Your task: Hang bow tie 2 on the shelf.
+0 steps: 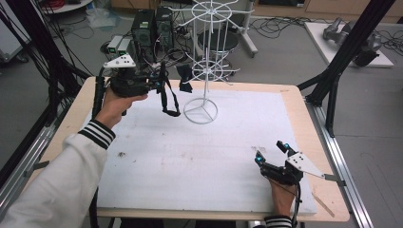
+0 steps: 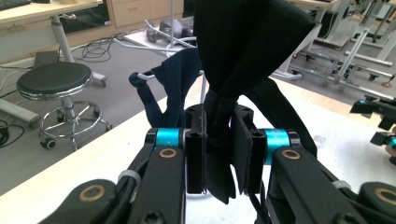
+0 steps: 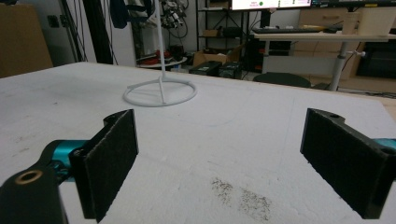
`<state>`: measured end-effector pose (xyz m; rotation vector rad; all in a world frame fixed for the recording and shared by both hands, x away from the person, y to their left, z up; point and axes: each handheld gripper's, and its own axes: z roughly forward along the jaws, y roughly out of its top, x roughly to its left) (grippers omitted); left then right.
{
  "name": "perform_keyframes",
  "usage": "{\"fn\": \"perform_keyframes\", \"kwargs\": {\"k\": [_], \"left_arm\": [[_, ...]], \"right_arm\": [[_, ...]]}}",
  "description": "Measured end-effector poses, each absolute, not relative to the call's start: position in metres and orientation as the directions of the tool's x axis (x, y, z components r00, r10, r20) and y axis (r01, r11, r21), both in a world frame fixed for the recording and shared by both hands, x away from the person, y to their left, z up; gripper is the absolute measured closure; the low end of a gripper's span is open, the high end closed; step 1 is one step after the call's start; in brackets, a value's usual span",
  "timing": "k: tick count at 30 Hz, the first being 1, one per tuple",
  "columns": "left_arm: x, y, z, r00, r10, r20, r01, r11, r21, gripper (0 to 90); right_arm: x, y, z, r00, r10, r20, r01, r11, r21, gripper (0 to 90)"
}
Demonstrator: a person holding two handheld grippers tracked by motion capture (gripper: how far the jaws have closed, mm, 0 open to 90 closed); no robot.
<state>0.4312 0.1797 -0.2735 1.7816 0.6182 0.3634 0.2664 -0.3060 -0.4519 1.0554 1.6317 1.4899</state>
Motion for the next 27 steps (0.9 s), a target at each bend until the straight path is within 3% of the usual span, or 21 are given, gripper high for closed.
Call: {"fn": "perform_keyframes", "kwargs": {"k": [27], "left_arm": [[0.454,0.148,-0.270,0.782,0.621,-0.055,0.235,-0.213,0.948,76.2]], "right_arm": [[0.266,-0.307,-0.452,-0.440,0.897,0.047,0.126,0.010,0.992,10.6]]}}
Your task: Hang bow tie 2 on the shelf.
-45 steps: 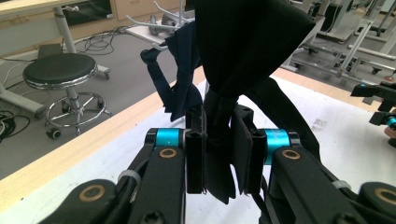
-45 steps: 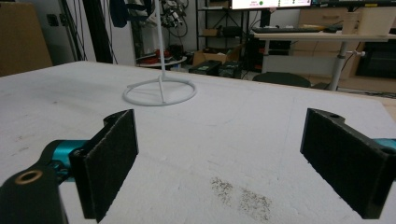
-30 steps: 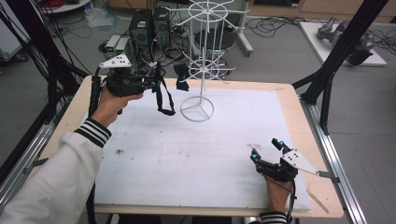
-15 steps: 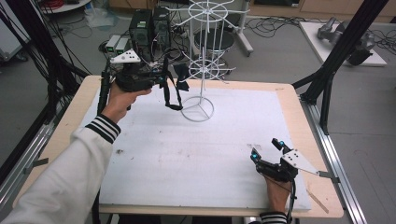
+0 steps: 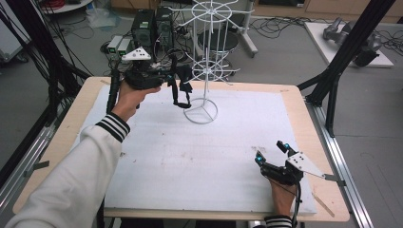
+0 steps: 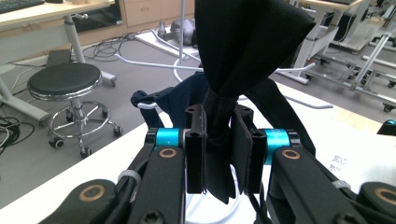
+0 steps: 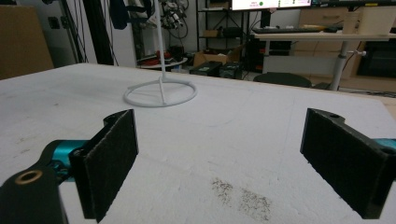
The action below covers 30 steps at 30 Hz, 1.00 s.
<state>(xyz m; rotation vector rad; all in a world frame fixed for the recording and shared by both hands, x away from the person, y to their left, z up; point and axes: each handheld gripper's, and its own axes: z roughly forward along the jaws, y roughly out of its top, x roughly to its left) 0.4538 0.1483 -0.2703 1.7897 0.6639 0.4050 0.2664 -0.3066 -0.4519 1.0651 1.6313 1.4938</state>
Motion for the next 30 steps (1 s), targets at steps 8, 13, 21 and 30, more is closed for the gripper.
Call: {"fn": "perform_keyframes", "kwargs": {"k": [8,13,21,30], "left_arm": [[0.458,0.140,-0.271,0.769,0.638,-0.043,0.257,-0.247,0.934,76.1],[0.460,0.137,-0.273,0.765,0.642,-0.043,0.269,-0.258,0.928,76.1],[0.462,0.135,-0.279,0.762,0.646,-0.038,0.282,-0.278,0.918,76.1],[0.462,0.134,-0.286,0.762,0.646,-0.038,0.292,-0.291,0.911,76.1]], "right_arm": [[0.266,-0.307,-0.452,-0.440,0.897,0.047,0.126,0.009,0.992,10.6],[0.266,-0.307,-0.452,-0.441,0.896,0.046,0.124,0.010,0.992,10.6],[0.266,-0.307,-0.452,-0.442,0.896,0.047,0.125,0.010,0.992,10.6],[0.266,-0.306,-0.452,-0.441,0.896,0.045,0.124,0.011,0.992,10.6]]}}
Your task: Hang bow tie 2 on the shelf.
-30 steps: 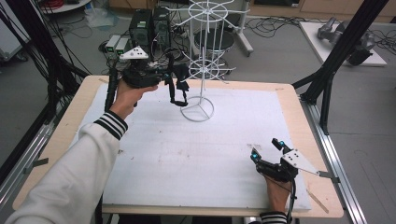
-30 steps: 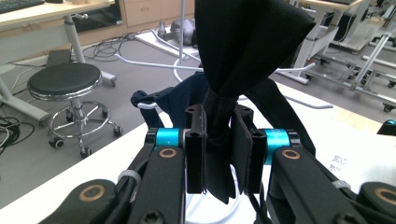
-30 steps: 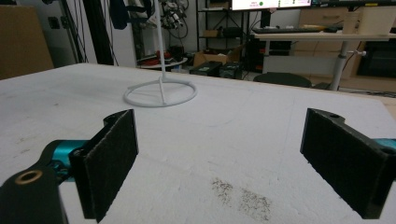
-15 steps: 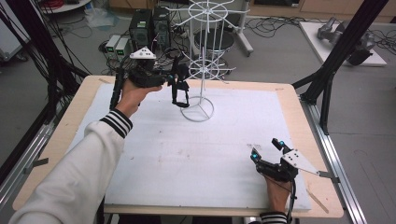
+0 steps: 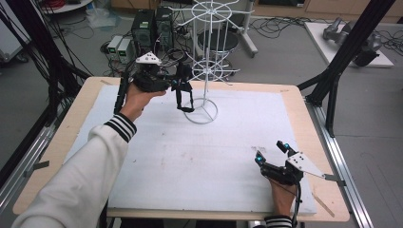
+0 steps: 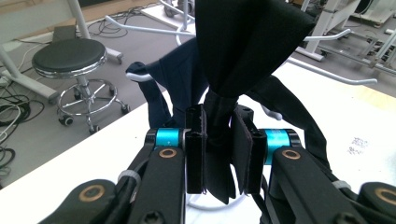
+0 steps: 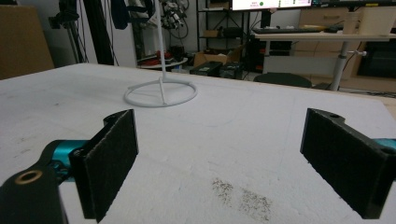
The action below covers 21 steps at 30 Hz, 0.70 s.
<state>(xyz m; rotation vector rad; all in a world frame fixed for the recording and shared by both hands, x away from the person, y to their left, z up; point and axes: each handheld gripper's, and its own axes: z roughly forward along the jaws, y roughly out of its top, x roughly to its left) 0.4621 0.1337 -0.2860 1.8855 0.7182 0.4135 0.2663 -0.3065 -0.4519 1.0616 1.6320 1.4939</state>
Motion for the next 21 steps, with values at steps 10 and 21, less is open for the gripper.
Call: {"fn": "perform_keyframes", "kwargs": {"k": [10,21], "left_arm": [[0.463,0.134,-0.293,0.758,0.650,-0.051,0.310,-0.289,0.906,76.2],[0.466,0.125,-0.306,0.746,0.662,-0.067,0.329,-0.279,0.902,76.1]], "right_arm": [[0.266,-0.306,-0.452,-0.440,0.897,0.042,0.123,0.013,0.992,10.6],[0.266,-0.306,-0.452,-0.442,0.896,0.047,0.123,0.009,0.992,10.6]]}}
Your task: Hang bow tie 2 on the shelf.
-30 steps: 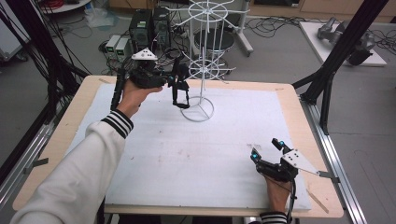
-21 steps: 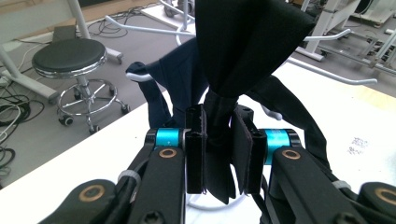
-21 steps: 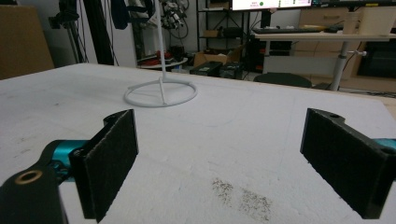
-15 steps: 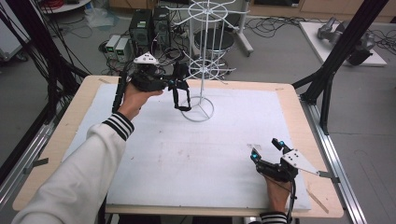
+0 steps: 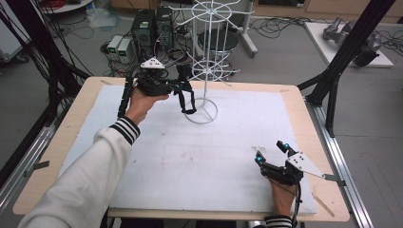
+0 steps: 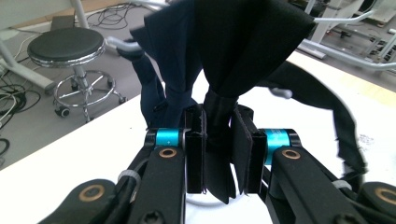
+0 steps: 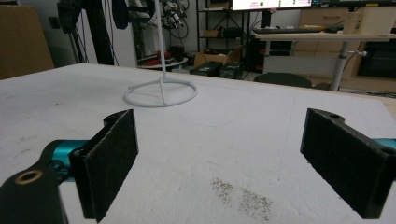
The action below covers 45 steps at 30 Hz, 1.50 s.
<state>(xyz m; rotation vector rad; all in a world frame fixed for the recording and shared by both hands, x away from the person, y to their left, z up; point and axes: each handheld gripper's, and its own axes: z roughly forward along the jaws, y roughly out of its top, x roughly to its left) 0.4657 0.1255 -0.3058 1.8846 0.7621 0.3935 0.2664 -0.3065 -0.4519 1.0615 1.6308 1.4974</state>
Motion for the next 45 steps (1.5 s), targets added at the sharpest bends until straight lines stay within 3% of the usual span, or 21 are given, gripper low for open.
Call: {"fn": "perform_keyframes", "kwargs": {"k": [31,32,38,45], "left_arm": [[0.470,0.115,-0.325,0.711,0.700,-0.067,0.360,-0.281,0.890,72.9],[0.470,0.115,-0.325,0.712,0.699,-0.066,0.362,-0.285,0.887,70.8],[0.469,0.120,-0.325,0.724,0.686,-0.071,0.352,-0.279,0.893,36.7],[0.459,0.138,-0.334,0.721,0.689,-0.067,0.324,-0.250,0.912,15.7]], "right_arm": [[0.266,-0.307,-0.452,-0.443,0.895,0.048,0.123,0.008,0.992,10.6],[0.266,-0.307,-0.452,-0.443,0.896,0.046,0.122,0.009,0.993,10.6],[0.266,-0.307,-0.452,-0.442,0.896,0.043,0.120,0.011,0.993,10.6],[0.266,-0.306,-0.452,-0.440,0.897,0.045,0.122,0.011,0.992,10.6]]}}
